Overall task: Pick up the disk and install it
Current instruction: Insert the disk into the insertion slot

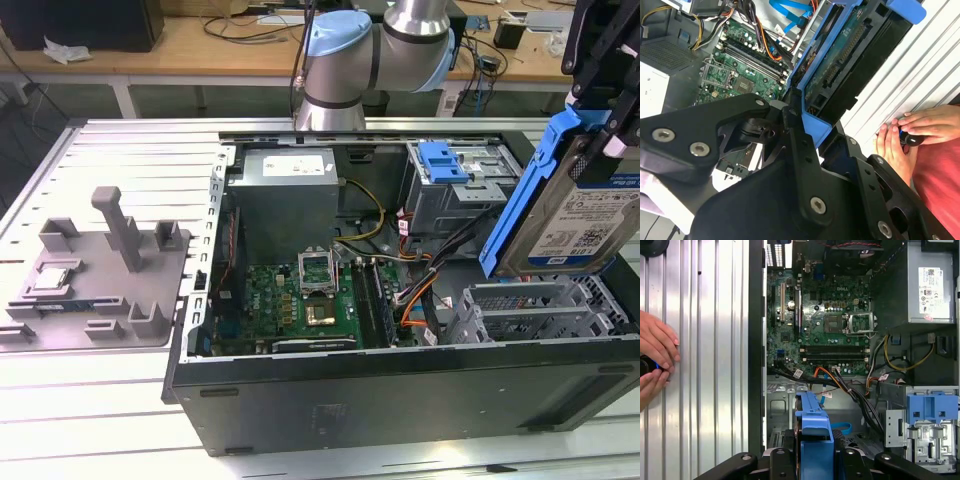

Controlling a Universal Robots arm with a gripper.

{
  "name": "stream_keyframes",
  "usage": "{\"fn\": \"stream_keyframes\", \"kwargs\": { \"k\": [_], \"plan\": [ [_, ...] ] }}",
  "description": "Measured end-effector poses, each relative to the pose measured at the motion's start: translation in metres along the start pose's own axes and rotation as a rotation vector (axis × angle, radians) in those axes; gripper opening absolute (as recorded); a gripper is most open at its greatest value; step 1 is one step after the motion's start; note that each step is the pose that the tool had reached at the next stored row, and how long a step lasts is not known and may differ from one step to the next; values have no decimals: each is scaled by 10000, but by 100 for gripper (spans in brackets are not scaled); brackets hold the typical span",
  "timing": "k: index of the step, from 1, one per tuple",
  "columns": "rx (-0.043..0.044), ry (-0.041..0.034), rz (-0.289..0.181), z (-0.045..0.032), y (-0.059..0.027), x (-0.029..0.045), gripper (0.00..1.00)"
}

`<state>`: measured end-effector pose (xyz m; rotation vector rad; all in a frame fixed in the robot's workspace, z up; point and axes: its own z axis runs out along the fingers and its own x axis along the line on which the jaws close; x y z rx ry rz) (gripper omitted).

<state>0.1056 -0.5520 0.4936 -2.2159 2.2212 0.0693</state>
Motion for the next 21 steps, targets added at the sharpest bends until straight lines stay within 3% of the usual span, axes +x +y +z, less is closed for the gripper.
{"fn": "stream_keyframes", "kwargs": {
  "k": [14, 21],
  "plan": [
    [-1, 0, -25, 13, -43, 0, 36],
    [-1, 1, -39, 63, -52, 2, 36]
  ]
}}
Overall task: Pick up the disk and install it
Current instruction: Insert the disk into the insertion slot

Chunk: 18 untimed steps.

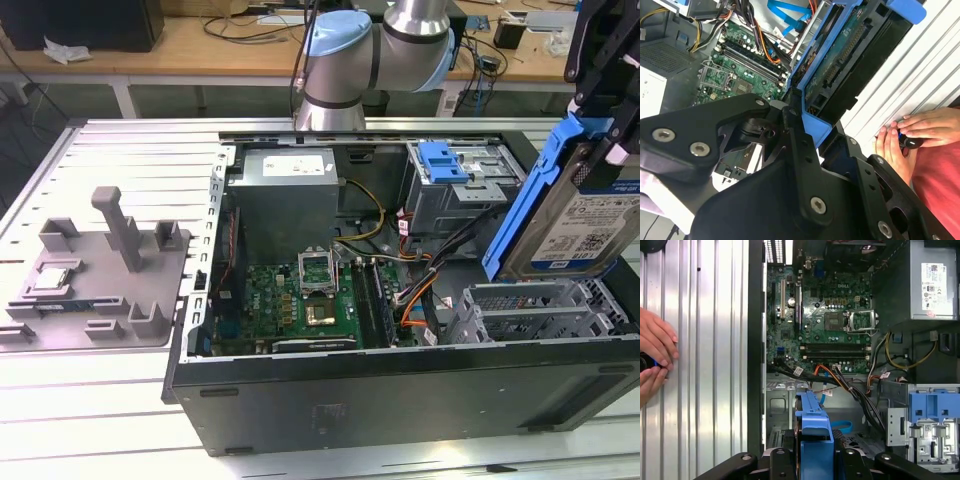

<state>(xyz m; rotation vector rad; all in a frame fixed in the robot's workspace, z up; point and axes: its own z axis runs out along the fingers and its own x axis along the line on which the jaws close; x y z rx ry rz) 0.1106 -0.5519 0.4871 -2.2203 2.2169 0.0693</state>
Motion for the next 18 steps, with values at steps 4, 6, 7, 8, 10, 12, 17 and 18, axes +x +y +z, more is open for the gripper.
{"fn": "stream_keyframes", "kwargs": {
  "k": [4, 6, 7, 8, 10, 12, 17, 18],
  "plan": [
    [-1, 0, -11, 35, -9, 1, 36],
    [-1, 0, -15, 46, -13, 2, 36],
    [-1, 0, -18, 53, -15, 2, 36],
    [-1, 0, -20, 58, -17, 2, 36],
    [-1, 0, -22, 69, -18, 3, 36],
    [-1, 1, -25, 81, -20, 3, 36],
    [-1, 1, -30, 101, -23, 4, 36],
    [-1, 1, -31, 107, -24, 4, 36]
  ]
}}
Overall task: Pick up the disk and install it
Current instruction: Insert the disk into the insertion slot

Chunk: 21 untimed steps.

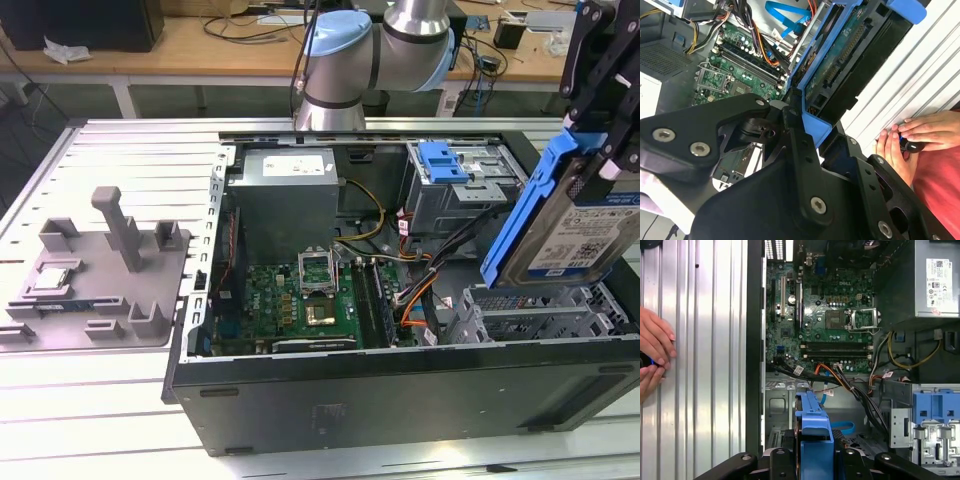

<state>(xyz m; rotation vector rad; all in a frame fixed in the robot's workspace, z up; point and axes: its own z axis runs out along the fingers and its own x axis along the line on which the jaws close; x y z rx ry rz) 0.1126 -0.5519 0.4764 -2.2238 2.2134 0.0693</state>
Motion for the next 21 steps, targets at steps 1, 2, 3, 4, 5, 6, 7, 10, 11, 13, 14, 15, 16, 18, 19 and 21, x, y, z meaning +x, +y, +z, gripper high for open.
{"fn": "stream_keyframes", "kwargs": {
  "k": [1, 2, 3, 4, 5, 6, 7, 10, 11, 13, 14, 15, 16, 18, 19, 21],
  "plan": [
    [0, 0, -1, 5, 0, 0, 36],
    [0, -1, -3, 12, -1, 1, 36],
    [0, -1, -4, 15, -1, 1, 36],
    [0, 0, -4, 18, -1, 1, 36],
    [0, 0, -5, 22, -1, 1, 36],
    [0, 0, -6, 24, -2, 1, 36],
    [0, 0, -9, 32, -3, 1, 36],
    [-1, 0, -18, 52, -4, 2, 36],
    [-1, 0, -20, 54, -5, 2, 36],
    [-1, -1, -26, 62, -5, 2, 36],
    [-1, 0, -33, 71, -6, 2, 36],
    [-1, 0, -35, 74, -6, 3, 36],
    [-1, 0, -37, 76, -6, 3, 36],
    [-1, 1, -52, 96, -7, 3, 36],
    [-2, 1, -56, 102, -7, 4, 36],
    [-2, 1, -62, 110, -7, 4, 36]
  ]
}}
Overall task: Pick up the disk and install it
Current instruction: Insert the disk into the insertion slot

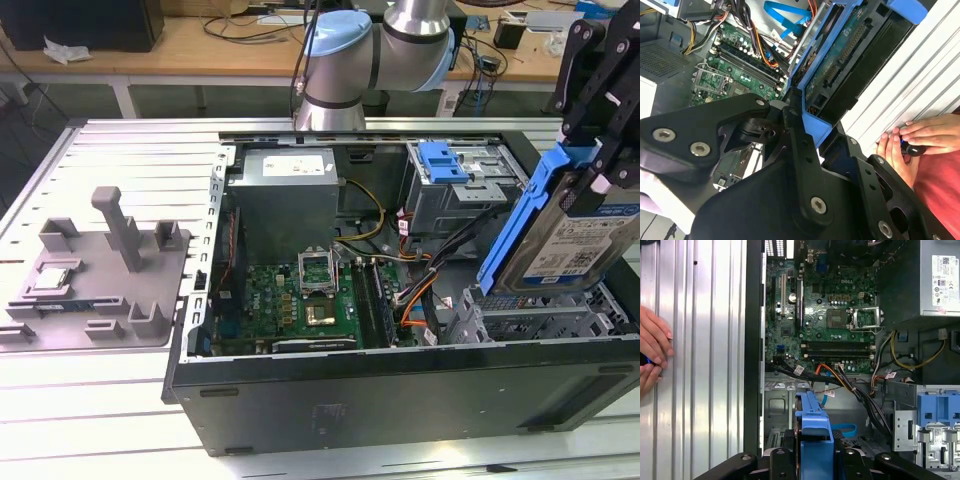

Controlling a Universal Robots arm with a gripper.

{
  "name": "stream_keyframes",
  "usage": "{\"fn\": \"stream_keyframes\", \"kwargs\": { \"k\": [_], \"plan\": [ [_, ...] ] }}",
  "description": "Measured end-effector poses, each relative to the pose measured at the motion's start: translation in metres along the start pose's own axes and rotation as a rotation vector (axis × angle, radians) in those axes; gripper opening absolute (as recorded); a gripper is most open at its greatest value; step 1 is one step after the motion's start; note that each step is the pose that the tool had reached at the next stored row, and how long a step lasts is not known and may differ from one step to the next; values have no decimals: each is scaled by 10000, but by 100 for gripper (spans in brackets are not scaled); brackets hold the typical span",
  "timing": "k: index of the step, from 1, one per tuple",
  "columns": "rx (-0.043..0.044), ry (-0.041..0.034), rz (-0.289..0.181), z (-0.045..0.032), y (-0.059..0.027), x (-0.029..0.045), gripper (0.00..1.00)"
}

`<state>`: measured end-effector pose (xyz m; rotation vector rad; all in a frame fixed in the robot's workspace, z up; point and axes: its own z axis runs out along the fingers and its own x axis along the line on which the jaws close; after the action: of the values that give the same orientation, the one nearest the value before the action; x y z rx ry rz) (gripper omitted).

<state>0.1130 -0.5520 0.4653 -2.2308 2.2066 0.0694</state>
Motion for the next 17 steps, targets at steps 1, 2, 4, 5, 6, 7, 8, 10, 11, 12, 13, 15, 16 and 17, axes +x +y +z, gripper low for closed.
{"fn": "stream_keyframes", "kwargs": {
  "k": [1, 2, 4, 5, 6, 7, 8, 10, 11, 12, 13, 15, 16, 17],
  "plan": [
    [-1, 0, -2, 2, 0, 0, 36],
    [0, 0, -4, 6, 0, 0, 36],
    [0, 1, -17, 25, -1, 1, 36],
    [-1, 2, -26, 40, -1, 1, 36],
    [-1, 2, -33, 54, -2, 2, 36],
    [-1, 2, -44, 69, -2, 2, 36],
    [-1, 2, -55, 84, -2, 3, 36],
    [-2, 3, -70, 106, -3, 4, 36],
    [-2, 3, -74, 111, -4, 4, 36],
    [-2, 3, -75, 113, -4, 4, 36],
    [-2, 3, -76, 116, -4, 4, 36],
    [-3, 3, -81, 125, -5, 4, 36],
    [-2, 3, -86, 134, -6, 5, 36],
    [-3, 3, -88, 140, -7, 5, 36]
  ]
}}
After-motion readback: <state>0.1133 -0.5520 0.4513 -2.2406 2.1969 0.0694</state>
